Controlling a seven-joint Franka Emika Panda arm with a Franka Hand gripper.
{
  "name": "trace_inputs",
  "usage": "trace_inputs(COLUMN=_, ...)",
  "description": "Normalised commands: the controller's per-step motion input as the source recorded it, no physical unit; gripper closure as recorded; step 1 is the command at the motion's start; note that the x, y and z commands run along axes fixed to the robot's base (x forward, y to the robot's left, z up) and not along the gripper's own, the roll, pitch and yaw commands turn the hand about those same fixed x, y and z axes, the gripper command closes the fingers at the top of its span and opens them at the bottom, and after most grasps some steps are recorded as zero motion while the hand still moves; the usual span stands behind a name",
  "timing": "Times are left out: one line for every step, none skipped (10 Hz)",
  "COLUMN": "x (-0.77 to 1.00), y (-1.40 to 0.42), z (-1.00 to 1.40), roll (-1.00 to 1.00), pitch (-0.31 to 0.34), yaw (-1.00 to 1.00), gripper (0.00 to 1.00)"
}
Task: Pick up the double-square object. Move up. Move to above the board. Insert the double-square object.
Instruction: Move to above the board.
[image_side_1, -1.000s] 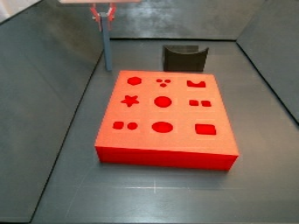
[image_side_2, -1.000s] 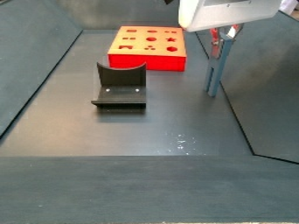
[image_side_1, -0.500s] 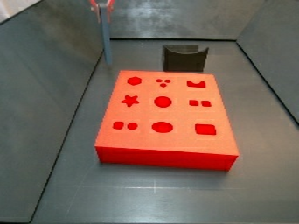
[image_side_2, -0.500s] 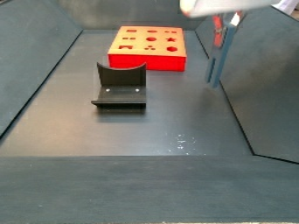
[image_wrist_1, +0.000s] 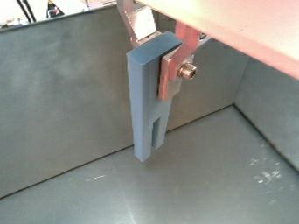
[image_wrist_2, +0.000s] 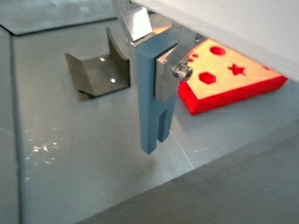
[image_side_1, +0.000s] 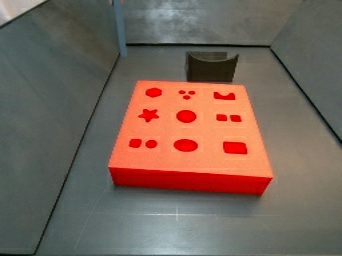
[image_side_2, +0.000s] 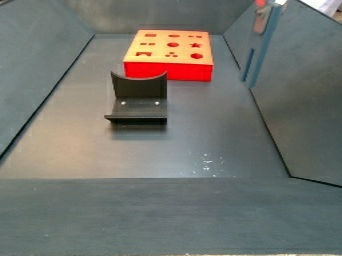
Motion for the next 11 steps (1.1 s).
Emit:
trace_inputs(x=-0.06, y=0.28, z=1.00, roll=-0.04, pitch=-0.055, yaw=0.03, gripper=1.00)
trace_inputs(x=-0.06, y=0.25, z=1.00, roll=-0.02, pitch=0.000, yaw=0.01, gripper=1.00)
trace_inputs(x=-0.05, y=0.23, z=1.00, roll=-0.01, pitch=0.032, yaw=0.00, gripper=1.00)
trace_inputs(x=-0.03, y=0.20, z=1.00, roll=-0.01, pitch=0.060, yaw=-0.02, gripper=1.00)
trace_inputs(x=-0.03, y=0.19, z=1.00, roll=-0.01, pitch=0.065, yaw=-0.02, gripper=1.00)
trace_inputs(x=-0.03, y=0.15, z=0.93, roll=-0.01, pitch=0.062, yaw=-0.03, gripper=1.00)
trace_inputs(x=-0.02, y=0.11, z=0.77, roll=-0.01, pitch=0.058, yaw=-0.03, gripper=1.00)
trace_inputs(x=-0.02, y=0.07, z=0.56, roll=-0.01, pitch=0.057, yaw=-0.03, gripper=1.00)
trace_inputs(x=-0.01, y=0.06, z=0.46, roll=-0.01, pitch=0.060, yaw=-0.03, gripper=1.00)
trace_inputs(x=-0.01, y=0.04, z=0.25, roll=-0.01, pitch=0.063, yaw=-0.03, gripper=1.00)
trace_inputs(x=0.41, y=-1.00, z=0.08, roll=0.14, pitch=0.180, yaw=-1.00, gripper=1.00)
